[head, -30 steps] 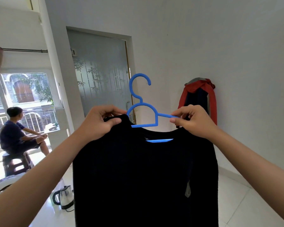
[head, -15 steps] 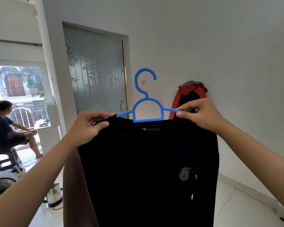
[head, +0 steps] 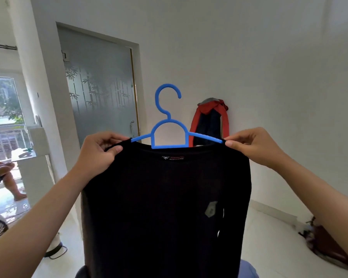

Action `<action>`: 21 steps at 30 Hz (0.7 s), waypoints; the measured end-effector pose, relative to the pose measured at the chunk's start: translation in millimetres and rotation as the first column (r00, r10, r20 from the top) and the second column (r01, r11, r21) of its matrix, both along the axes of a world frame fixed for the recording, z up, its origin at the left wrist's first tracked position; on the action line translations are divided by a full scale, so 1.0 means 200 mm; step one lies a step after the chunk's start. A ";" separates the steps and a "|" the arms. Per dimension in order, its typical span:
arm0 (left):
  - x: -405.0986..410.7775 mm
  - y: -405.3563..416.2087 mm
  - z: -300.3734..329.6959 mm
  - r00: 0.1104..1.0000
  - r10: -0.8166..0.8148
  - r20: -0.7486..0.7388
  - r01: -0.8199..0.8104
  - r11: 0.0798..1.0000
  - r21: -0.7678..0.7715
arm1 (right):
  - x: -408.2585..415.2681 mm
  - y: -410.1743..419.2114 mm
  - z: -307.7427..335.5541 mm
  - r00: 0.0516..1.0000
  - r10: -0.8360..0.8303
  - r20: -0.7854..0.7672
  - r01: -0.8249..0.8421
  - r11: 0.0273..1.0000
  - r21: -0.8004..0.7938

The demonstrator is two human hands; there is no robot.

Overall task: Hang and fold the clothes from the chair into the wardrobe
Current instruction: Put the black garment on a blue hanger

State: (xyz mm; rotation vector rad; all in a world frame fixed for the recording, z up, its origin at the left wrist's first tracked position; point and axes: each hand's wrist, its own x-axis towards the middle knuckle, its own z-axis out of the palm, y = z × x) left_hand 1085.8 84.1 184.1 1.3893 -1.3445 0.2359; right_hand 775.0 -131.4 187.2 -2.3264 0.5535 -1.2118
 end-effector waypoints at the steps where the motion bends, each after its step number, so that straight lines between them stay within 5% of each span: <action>1: -0.02 0.03 -0.02 1.000 -0.016 0.002 0.016 1.000 0.012 | -0.02 0.05 -0.01 1.000 -0.015 -0.001 0.015 1.000 -0.011; 13: -0.31 0.11 -0.05 0.984 -0.166 -0.067 0.166 0.986 0.002 | -0.23 0.39 -0.03 0.971 -0.182 0.157 0.202 0.971 -0.124; 21: -0.75 -0.03 0.03 0.940 -0.339 -0.045 0.342 0.938 0.059 | -0.74 0.50 0.01 0.900 -0.379 0.214 0.428 0.860 -0.278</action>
